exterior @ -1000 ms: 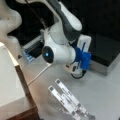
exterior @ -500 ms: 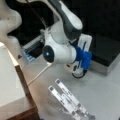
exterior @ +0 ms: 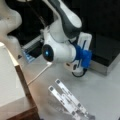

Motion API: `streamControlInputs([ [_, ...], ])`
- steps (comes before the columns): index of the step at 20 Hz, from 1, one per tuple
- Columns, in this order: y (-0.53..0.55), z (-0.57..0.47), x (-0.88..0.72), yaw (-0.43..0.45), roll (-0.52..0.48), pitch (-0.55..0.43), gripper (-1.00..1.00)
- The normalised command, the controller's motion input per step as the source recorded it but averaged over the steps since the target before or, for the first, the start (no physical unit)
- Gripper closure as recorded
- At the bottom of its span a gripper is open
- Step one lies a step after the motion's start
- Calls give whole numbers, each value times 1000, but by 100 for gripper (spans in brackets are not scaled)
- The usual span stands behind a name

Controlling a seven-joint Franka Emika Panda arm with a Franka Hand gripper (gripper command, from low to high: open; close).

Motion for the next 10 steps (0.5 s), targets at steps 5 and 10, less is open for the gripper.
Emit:
streamControlInputs([
  [5,204,369,-30,95,-73,87,100],
  [10,294,392,-39,136,-95,103,100],
])
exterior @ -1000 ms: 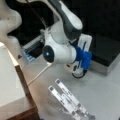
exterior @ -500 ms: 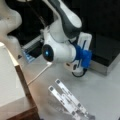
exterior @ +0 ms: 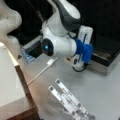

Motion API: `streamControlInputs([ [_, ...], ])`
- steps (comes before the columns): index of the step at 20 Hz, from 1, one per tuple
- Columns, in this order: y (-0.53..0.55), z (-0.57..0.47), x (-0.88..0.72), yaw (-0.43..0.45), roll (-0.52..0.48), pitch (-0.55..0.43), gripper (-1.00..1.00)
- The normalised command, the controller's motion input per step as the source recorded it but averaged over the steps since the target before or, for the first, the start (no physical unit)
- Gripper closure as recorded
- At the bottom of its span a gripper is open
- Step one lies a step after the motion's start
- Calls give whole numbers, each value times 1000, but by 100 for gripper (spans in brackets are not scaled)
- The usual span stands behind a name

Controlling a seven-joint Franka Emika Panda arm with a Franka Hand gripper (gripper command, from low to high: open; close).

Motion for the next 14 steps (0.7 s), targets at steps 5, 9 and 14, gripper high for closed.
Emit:
streamControlInputs([
  [5,370,417,-4,100,-105,87,100],
  [9,366,354,40,56,-130,68,100],
  [14,354,362,50,44,-153,108,100],
])
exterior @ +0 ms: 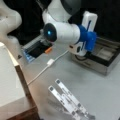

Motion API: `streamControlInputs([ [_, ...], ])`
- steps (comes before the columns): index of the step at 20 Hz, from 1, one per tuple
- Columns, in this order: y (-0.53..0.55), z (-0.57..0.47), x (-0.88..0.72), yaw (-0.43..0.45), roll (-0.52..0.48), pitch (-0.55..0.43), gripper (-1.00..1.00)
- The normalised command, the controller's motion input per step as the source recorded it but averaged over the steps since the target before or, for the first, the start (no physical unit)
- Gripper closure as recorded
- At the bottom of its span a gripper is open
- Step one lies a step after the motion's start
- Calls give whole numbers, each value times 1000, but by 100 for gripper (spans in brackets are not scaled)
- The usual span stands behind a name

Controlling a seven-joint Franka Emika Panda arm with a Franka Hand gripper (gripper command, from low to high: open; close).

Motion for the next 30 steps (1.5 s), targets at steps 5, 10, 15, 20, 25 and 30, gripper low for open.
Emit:
streamControlInputs([
  [5,301,315,6,61,-174,94,100],
  [10,285,294,-61,75,-168,52,100],
  [15,282,261,-99,81,-125,36,100],
  [20,275,247,-107,64,-58,69,100],
  [25,243,161,-121,29,-10,48,100],
  [30,287,105,-95,-3,37,30,100],
])
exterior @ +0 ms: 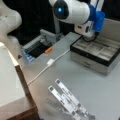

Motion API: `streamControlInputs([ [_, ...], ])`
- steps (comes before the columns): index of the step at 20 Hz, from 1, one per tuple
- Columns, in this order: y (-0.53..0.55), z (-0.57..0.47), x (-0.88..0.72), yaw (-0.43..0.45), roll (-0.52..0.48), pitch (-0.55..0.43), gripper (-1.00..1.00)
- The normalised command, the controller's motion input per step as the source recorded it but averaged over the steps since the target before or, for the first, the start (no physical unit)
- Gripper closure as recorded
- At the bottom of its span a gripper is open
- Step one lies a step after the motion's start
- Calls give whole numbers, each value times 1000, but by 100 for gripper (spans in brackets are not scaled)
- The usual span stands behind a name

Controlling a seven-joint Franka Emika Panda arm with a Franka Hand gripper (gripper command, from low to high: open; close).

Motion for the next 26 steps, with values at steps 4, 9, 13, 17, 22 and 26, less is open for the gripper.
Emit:
streamControlInputs([
  [4,341,87,-56,-47,56,31,100],
  [9,275,42,-39,-75,69,49,100],
  [13,270,24,-12,-82,94,74,-100],
  [17,384,22,57,-119,99,66,-100],
  [22,353,48,119,-155,101,39,-100],
  [26,214,27,131,-143,92,23,-100],
])
